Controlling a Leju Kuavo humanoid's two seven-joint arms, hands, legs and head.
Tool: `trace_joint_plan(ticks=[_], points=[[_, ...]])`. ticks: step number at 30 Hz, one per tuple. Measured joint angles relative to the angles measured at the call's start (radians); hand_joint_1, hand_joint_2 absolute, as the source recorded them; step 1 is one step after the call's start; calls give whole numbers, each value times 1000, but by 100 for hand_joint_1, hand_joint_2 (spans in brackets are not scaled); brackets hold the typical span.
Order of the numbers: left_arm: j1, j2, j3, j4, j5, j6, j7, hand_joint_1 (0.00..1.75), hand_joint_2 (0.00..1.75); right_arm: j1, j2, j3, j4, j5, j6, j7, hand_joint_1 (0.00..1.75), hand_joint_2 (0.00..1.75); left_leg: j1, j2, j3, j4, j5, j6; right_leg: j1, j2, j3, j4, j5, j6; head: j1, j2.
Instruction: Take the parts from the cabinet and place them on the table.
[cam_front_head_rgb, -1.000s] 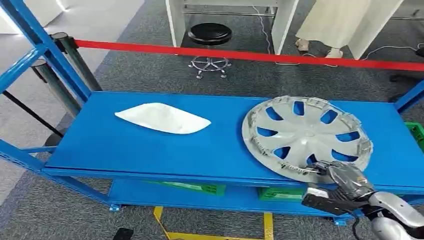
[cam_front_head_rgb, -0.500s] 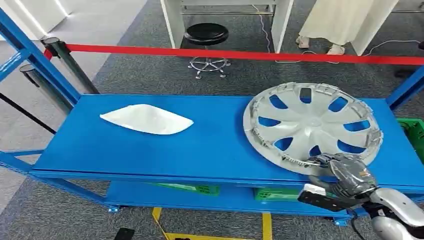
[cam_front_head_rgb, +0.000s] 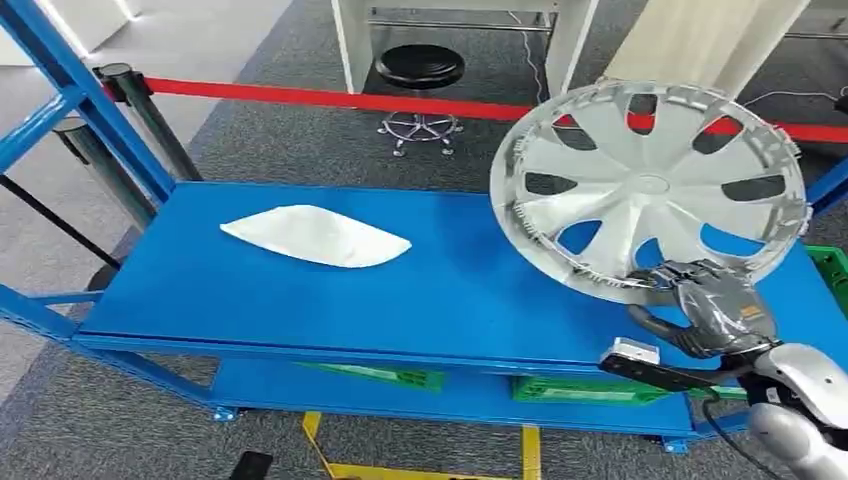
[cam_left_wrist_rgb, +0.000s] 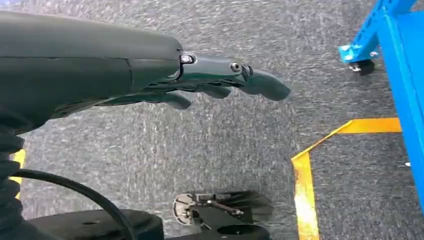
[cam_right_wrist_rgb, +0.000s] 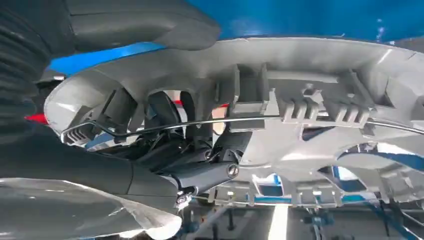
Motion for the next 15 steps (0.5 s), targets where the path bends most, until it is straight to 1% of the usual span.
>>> trace_joint_plan(ticks=[1, 2, 3, 4, 5, 6, 7, 8, 9, 10, 11, 12, 13, 14, 15], points=[[-1, -1, -1, 0, 0, 0, 0, 0, 175, -9, 0, 1, 0, 0, 0, 0, 175, 175, 2, 0, 0, 2, -2, -3, -3, -1, 30, -66, 43, 2, 0, 0], [-2, -2, -2, 0, 0, 0, 0, 0, 175, -19, 0, 1, -1, 0, 0, 0, 175, 175, 5, -1, 0, 8, -5, -8, -7, -3, 73, -155, 88, 6, 0, 0], [-2, -1, -3, 0, 0, 0, 0, 0, 175, -30, 0, 2, 0, 1, 0, 0, 175, 175, 3, -1, -2, 17, -12, -17, -12, -6, 108, -232, 102, 14, 2, 0], [-3, 0, -3, -2, 1, 0, 1, 0, 175, -44, 1, 6, -1, 4, 0, 0, 175, 175, -5, -1, -10, 27, -16, -24, -7, -3, 128, -241, 84, 10, 8, 0], [-3, 0, -3, -2, 2, 0, 1, 0, 175, -53, 0, 7, -3, 10, -2, 1, 175, 175, -6, -2, -14, 30, -15, -25, -9, 3, 121, -239, 88, -10, 3, 0], [-2, 0, -3, -2, 3, 0, 2, 0, 175, -58, 0, 10, -5, 15, -6, 2, 175, 175, -6, -2, -14, 29, -13, -27, -8, 3, 119, -237, 89, -15, -2, 0], [-2, 1, -3, -2, 3, 0, 2, 0, 175, -64, 0, 14, -6, 20, -9, 2, 175, 175, -5, -1, -14, 30, -12, -28, -6, 4, 118, -236, 89, -19, -2, 0], [-3, 2, -3, -3, 4, 1, 2, 0, 175, -73, 0, 18, -6, 24, -10, 3, 175, 175, -3, -1, -15, 33, -17, -32, -10, 3, 119, -237, 91, -26, -2, 0], [-3, 1, -3, -4, 4, 1, 3, 0, 175, -83, 0, 22, -7, 27, -11, 3, 175, 175, -2, -1, -17, 45, -29, -39, -10, 3, 120, -237, 92, -32, -3, 0], [-4, 0, -3, -4, 6, 2, 3, 0, 175, -92, 0, 25, -8, 27, -11, 6, 175, 175, -1, -1, -33, 83, -56, -46, -10, 2, 120, -237, 91, -38, -7, 0], [-6, -1, -3, -4, 8, 3, 7, 0, 175, -103, 0, 30, -8, 27, -11, 6, 175, 175, 1, -1, -66, 156, -95, -52, -10, 2, 120, -237, 92, -40, -6, 0], [-6, -1, -3, -4, 12, 7, 12, 0, 175, -114, 0, 34, -8, 26, -10, 6, 175, 175, 3, -1, -104, 241, -132, -54, -9, 1, 119, -237, 91, -41, -7, 0], [-4, -1, -3, -4, 16, 18, 22, 0, 175, -124, 0, 38, -8, 24, -10, 7, 175, 175, 4, -1, -138, 316, -157, -54, -7, 1, 119, -237, 91, -42, -7, 0], [-3, -2, -3, -4, 21, 30, 28, 0, 175, -133, 1, 44, -8, 24, -10, 10, 175, 175, 4, -1, -151, 342, -158, -52, -5, 1, 119, -237, 93, -44, -7, 0], [-3, -2, -3, -4, 24, 40, 36, 0, 175, -143, 2, 48, -9, 24, -10, 15, 175, 175, 3, -1, -143, 325, -136, -47, -2, 2, 120, -237, 93, -44, -7, 0]])
